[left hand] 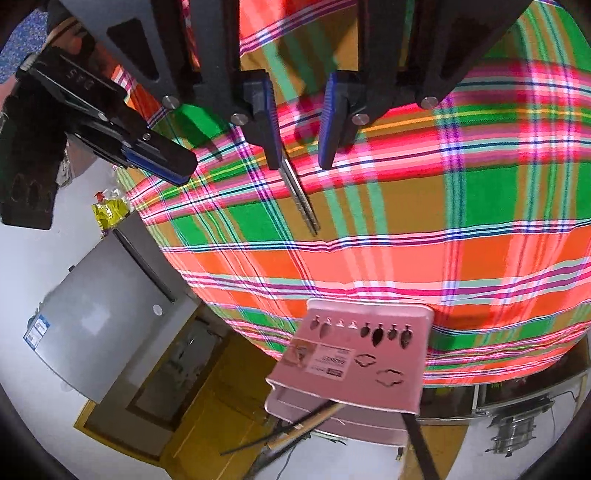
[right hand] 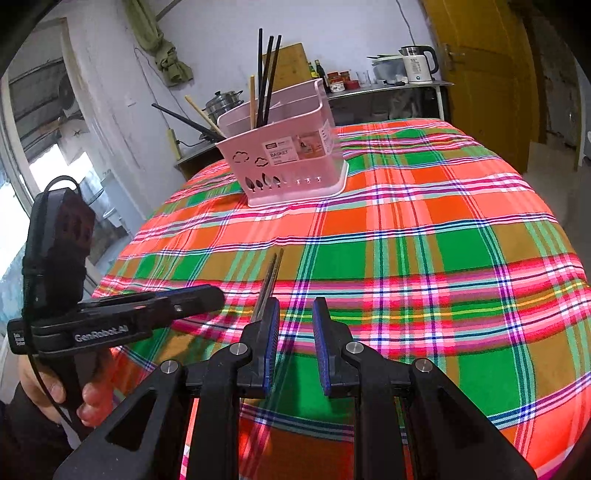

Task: Organize utensils
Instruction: 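Close the left tool on a metal chopstick while the right tool grasps another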

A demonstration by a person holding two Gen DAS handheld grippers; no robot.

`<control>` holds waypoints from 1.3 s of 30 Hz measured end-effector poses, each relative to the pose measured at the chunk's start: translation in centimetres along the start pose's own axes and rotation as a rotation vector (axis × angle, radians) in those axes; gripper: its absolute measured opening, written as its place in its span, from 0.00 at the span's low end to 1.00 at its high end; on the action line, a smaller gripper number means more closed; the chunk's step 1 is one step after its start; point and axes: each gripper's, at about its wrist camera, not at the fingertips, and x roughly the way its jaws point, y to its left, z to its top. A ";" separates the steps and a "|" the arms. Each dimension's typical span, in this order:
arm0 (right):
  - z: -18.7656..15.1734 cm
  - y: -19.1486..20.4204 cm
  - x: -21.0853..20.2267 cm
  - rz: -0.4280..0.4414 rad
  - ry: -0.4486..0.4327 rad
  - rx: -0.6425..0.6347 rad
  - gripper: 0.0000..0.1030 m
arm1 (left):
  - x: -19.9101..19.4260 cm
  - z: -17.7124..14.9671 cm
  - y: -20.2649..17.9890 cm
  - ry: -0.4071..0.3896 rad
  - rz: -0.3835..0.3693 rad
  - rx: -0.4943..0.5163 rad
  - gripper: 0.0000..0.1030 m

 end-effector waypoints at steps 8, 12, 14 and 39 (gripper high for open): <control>-0.1 -0.4 -0.4 0.007 -0.008 0.008 0.18 | 2.0 -0.2 -1.3 0.028 0.081 0.035 0.20; -0.1 -0.6 -0.4 0.011 -0.010 0.016 0.18 | 2.4 -0.5 -2.0 0.015 0.127 0.054 0.20; 0.0 -0.7 -0.3 0.013 -0.012 0.022 0.18 | 2.7 -0.5 -2.6 0.010 0.160 0.067 0.21; -0.2 -1.0 -1.6 0.007 -0.036 0.040 0.18 | 1.1 -1.2 -0.4 0.004 0.257 0.115 0.06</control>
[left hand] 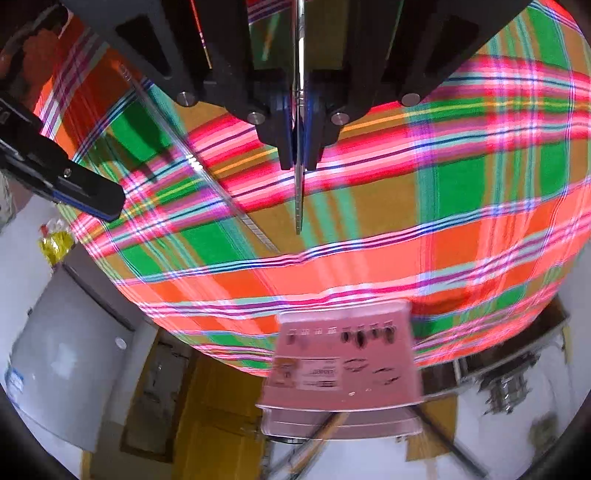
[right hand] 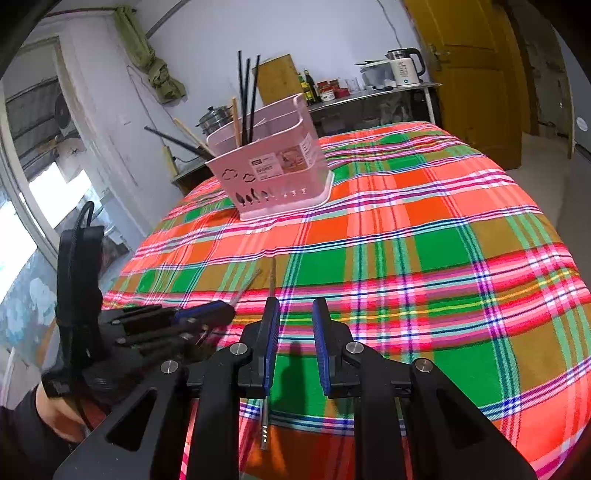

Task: Organize utensils
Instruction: 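Close the left tool on a metal chopstick while the right tool grasps another, then lift the metal chopsticks with both tools and carry them above the basket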

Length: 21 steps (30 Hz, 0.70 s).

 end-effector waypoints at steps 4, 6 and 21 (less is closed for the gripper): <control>0.4 1.1 1.4 -0.002 0.042 -0.048 0.18 | -0.7 -0.3 3.0 -0.002 -0.006 -0.050 0.06; 0.7 1.6 2.5 -0.014 0.073 -0.075 0.18 | -0.8 -0.2 4.0 -0.001 0.016 -0.064 0.06; 2.7 5.1 10.0 -0.130 0.259 -0.262 0.18 | -0.2 1.4 6.4 0.053 -0.007 -0.044 0.06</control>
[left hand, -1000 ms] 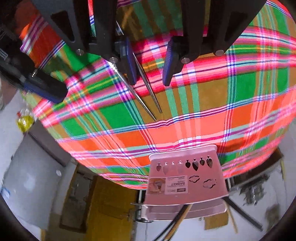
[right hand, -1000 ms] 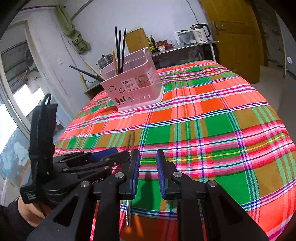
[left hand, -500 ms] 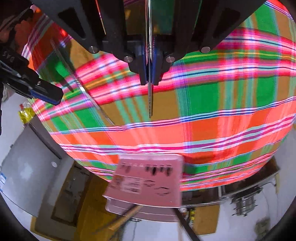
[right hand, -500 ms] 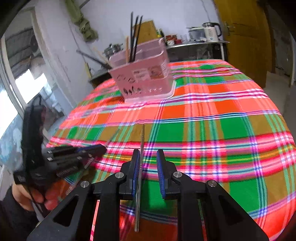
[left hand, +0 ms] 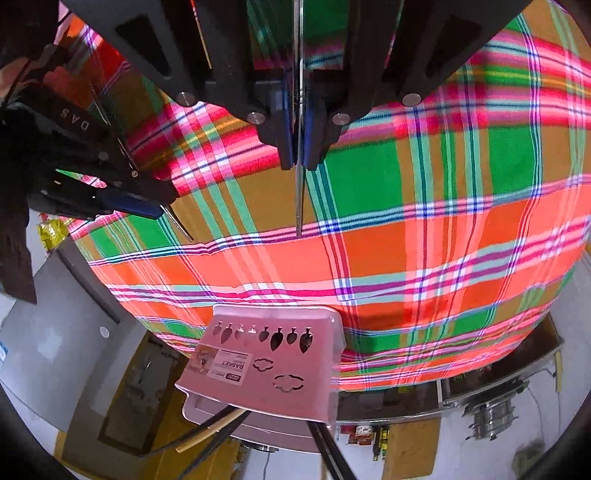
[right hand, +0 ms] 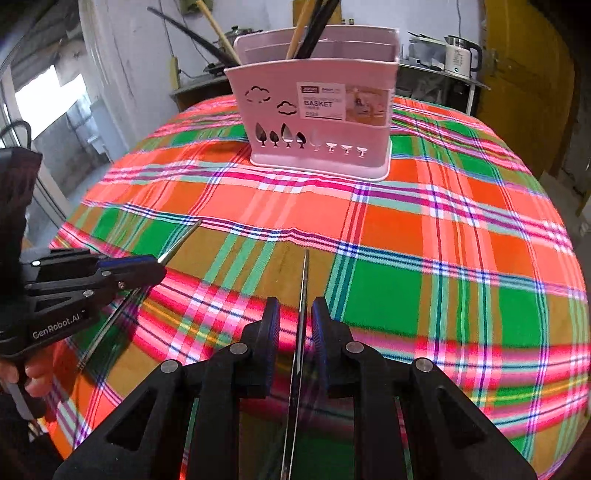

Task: Organize utensils
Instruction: 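Lift the metal chopsticks with both tools and carry them above the basket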

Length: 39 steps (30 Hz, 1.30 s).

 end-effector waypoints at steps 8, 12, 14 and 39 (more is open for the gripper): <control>0.7 1.3 0.5 -0.042 0.018 -0.048 0.05 | 1.0 1.1 -1.3 0.011 0.068 0.091 0.06; 0.8 1.0 -0.2 -0.004 -0.019 -0.022 0.05 | 0.6 1.2 -0.8 0.009 0.035 0.061 0.05; 0.9 0.8 -0.9 0.018 -0.046 -0.009 0.05 | 0.1 1.4 -0.6 -0.004 0.024 0.043 0.05; 4.5 -1.0 -9.6 0.093 -0.335 0.069 0.05 | -10.5 5.6 -1.5 -0.248 -0.066 0.064 0.05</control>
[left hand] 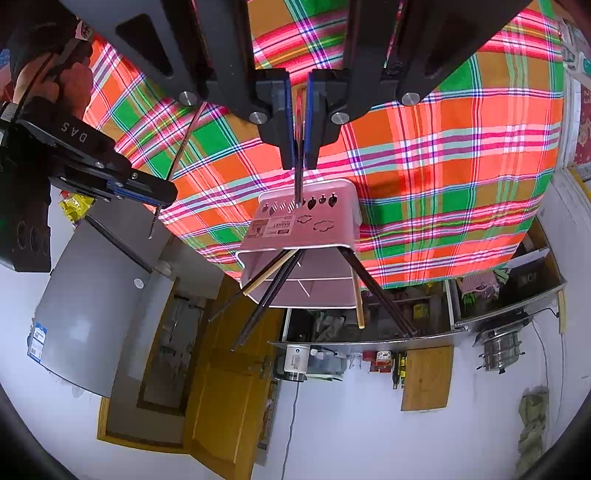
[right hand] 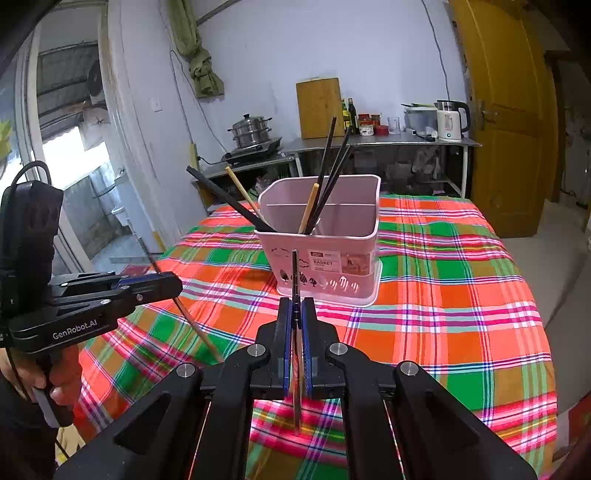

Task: Organize utensils
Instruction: 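Lift the metal chopsticks with both tools and carry them above the basket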

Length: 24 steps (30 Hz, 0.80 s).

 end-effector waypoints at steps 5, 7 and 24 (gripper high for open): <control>-0.7 0.0 -0.6 -0.005 0.005 -0.001 0.05 | -0.3 -0.8 0.0 0.013 0.006 0.001 0.05; -0.9 0.0 -1.1 -0.006 0.007 0.002 0.05 | -0.6 -1.1 -0.1 0.019 0.003 0.000 0.05; -2.3 0.7 -4.5 -0.047 0.057 -0.061 0.05 | -1.7 -1.6 0.4 0.045 0.022 -0.006 0.04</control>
